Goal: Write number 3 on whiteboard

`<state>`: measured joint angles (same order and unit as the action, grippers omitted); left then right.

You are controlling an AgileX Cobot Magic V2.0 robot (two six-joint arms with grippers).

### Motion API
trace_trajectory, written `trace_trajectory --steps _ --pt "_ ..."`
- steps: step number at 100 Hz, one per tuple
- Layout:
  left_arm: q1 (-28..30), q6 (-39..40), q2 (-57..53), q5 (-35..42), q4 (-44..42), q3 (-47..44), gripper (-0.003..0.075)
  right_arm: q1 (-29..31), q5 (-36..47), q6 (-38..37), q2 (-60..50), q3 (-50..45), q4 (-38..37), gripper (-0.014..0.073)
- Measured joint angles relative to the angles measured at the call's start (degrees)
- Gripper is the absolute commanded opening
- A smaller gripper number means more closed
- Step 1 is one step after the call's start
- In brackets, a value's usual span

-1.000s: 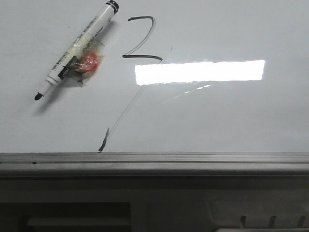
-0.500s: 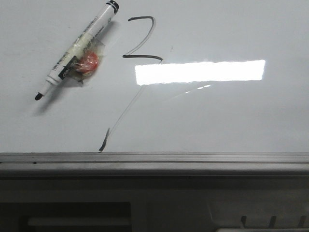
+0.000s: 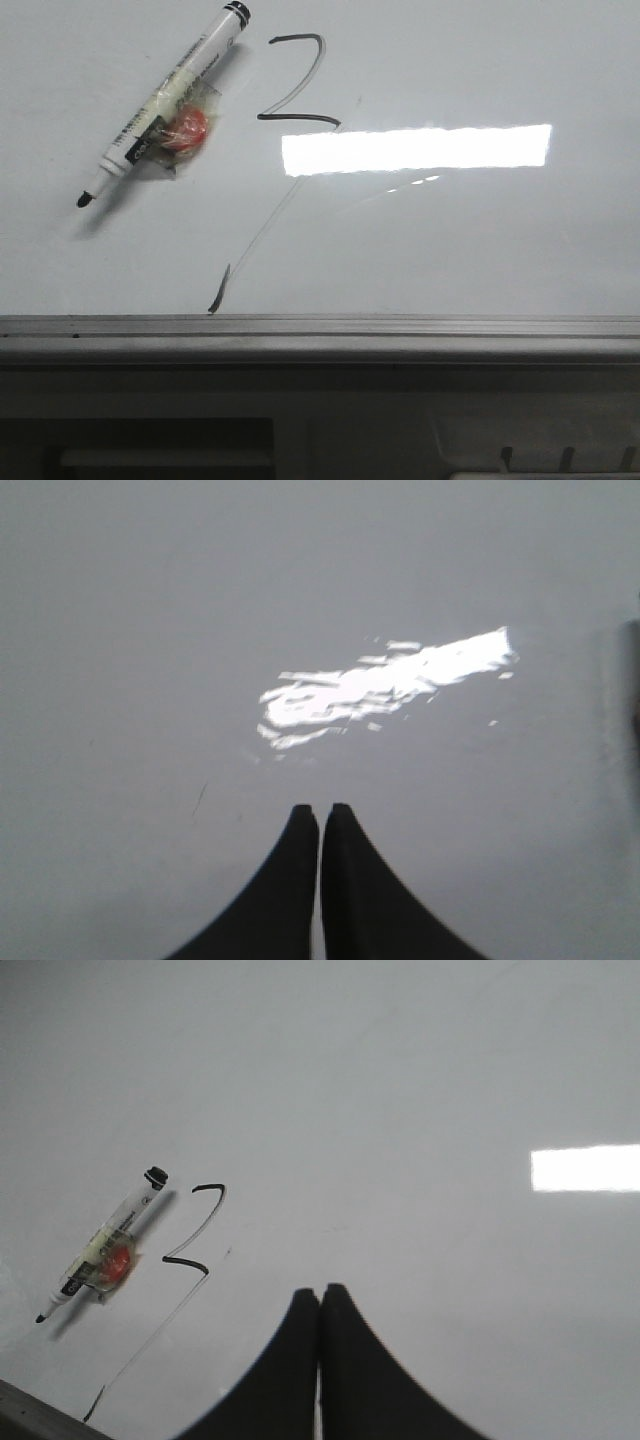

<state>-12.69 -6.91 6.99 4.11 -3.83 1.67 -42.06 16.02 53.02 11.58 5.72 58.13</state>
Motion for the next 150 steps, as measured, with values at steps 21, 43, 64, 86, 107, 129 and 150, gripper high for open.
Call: trace_trajectory --steps 21,43,64,86,107,129,150 --pt "3.12 4.75 -2.66 -6.97 -2.24 -1.76 -0.0020 0.00 0.00 0.00 0.00 0.00 0.00 -0.0061" --pt "3.12 5.13 -7.27 -18.10 0.32 -1.76 -0.0020 0.00 0.10 0.00 0.00 0.00 0.00 -0.0061" --pt "3.16 5.13 -7.27 -23.37 7.34 -1.76 -0.0020 0.00 0.07 0.00 0.00 0.00 0.05 -0.0061" --pt "3.16 5.13 -7.27 -23.51 8.26 -1.67 -0.0020 0.00 0.07 0.00 0.00 0.00 0.05 -0.0061" --pt "3.16 5.13 -7.27 -23.50 8.38 -1.67 -0.0020 0.00 0.07 0.00 0.00 0.00 0.05 -0.0061" --pt "3.16 5.13 -7.27 -23.50 8.38 -1.67 -0.0020 0.00 0.07 0.00 0.00 0.00 0.05 -0.0061" --pt "3.16 5.13 -7.27 -23.50 8.38 -1.67 -0.0020 0.00 0.07 0.00 0.00 0.00 0.05 -0.0061"
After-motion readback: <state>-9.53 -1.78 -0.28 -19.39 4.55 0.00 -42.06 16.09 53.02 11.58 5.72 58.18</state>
